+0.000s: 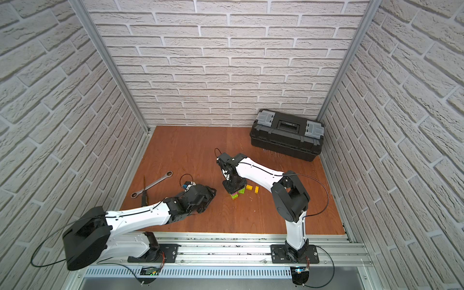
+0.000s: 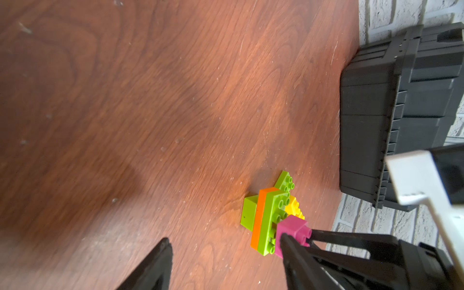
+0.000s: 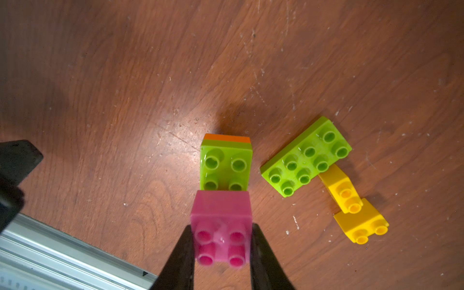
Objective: Assemble a carrot with lego
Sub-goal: Assemble the lego brick with the lego brick.
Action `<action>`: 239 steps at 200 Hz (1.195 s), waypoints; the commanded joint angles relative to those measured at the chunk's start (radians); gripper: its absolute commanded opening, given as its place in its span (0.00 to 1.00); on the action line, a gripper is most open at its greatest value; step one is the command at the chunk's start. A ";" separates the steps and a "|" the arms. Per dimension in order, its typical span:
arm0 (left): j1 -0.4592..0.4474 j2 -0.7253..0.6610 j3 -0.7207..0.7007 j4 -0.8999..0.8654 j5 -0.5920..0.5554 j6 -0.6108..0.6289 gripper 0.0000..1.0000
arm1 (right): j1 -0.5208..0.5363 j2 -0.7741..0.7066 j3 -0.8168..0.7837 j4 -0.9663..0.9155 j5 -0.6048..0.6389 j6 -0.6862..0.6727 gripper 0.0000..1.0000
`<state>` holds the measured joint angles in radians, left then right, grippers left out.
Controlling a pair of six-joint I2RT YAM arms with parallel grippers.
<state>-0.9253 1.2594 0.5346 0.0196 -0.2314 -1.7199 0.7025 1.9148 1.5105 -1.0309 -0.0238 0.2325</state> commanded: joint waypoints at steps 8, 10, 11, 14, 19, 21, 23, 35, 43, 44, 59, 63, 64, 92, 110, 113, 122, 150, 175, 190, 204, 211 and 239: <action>0.002 -0.021 -0.015 -0.004 -0.021 0.013 0.71 | 0.006 0.008 0.004 -0.009 0.002 0.028 0.18; 0.003 -0.020 -0.015 -0.004 -0.022 0.014 0.71 | 0.006 0.008 0.005 -0.009 0.001 0.028 0.18; 0.002 -0.020 -0.015 -0.004 -0.022 0.014 0.71 | 0.006 0.009 0.005 -0.008 0.001 0.029 0.18; 0.003 -0.020 -0.015 -0.004 -0.022 0.014 0.71 | 0.006 0.009 0.005 -0.008 0.000 0.030 0.18; 0.003 -0.019 -0.015 -0.004 -0.021 0.014 0.71 | 0.006 0.010 0.005 -0.008 -0.002 0.033 0.18; 0.003 -0.018 -0.015 -0.004 -0.022 0.014 0.71 | 0.006 0.011 0.005 -0.009 -0.002 0.034 0.18; 0.002 -0.018 -0.015 -0.004 -0.022 0.013 0.71 | 0.007 0.013 0.004 -0.008 -0.002 0.033 0.18; 0.002 -0.017 -0.015 -0.003 -0.023 0.014 0.71 | 0.007 0.015 0.005 -0.008 -0.001 0.043 0.18; 0.003 -0.017 -0.015 -0.003 -0.021 0.014 0.72 | 0.008 0.018 0.005 -0.005 -0.003 0.049 0.18; 0.002 -0.017 -0.015 -0.003 -0.022 0.014 0.72 | 0.008 0.018 0.004 -0.006 -0.004 0.050 0.18; 0.002 -0.014 -0.015 -0.003 -0.022 0.012 0.72 | 0.008 0.022 0.004 0.000 -0.014 0.061 0.17; 0.002 -0.013 -0.015 -0.003 -0.021 0.012 0.71 | 0.009 0.023 0.003 0.002 -0.016 0.064 0.18; 0.002 -0.014 -0.015 -0.003 -0.022 0.013 0.71 | 0.009 0.023 0.003 0.003 -0.016 0.065 0.17; 0.003 -0.011 -0.016 -0.003 -0.021 0.009 0.72 | 0.016 0.034 0.005 0.007 -0.015 0.078 0.17; 0.003 -0.012 -0.018 -0.003 -0.022 0.010 0.72 | 0.017 0.042 0.005 0.006 -0.015 0.084 0.17; 0.002 -0.011 -0.018 -0.002 -0.022 0.011 0.72 | 0.017 0.043 0.005 0.007 -0.015 0.084 0.17; 0.003 -0.011 -0.018 -0.003 -0.022 0.010 0.72 | 0.018 0.048 0.005 0.008 -0.015 0.087 0.17; 0.003 -0.008 -0.019 0.000 -0.020 0.009 0.72 | 0.019 0.056 -0.003 0.015 -0.015 0.093 0.16; 0.003 -0.005 -0.020 0.000 -0.020 0.009 0.72 | 0.020 0.089 -0.005 0.026 -0.019 0.093 0.16; 0.002 -0.002 -0.019 0.002 -0.019 0.009 0.72 | 0.020 0.096 0.009 0.014 -0.010 0.087 0.16; 0.002 -0.001 -0.019 0.002 -0.017 0.009 0.72 | 0.020 0.098 0.025 0.004 0.000 0.077 0.16; 0.003 0.000 -0.020 0.002 -0.016 0.009 0.72 | 0.020 0.100 0.034 -0.003 0.003 0.073 0.16; 0.002 0.005 -0.018 0.007 -0.015 0.009 0.72 | 0.020 0.113 0.064 -0.022 0.013 0.062 0.16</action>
<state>-0.9253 1.2541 0.5297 0.0189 -0.2348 -1.7206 0.7155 1.9743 1.5730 -1.0466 -0.0227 0.3061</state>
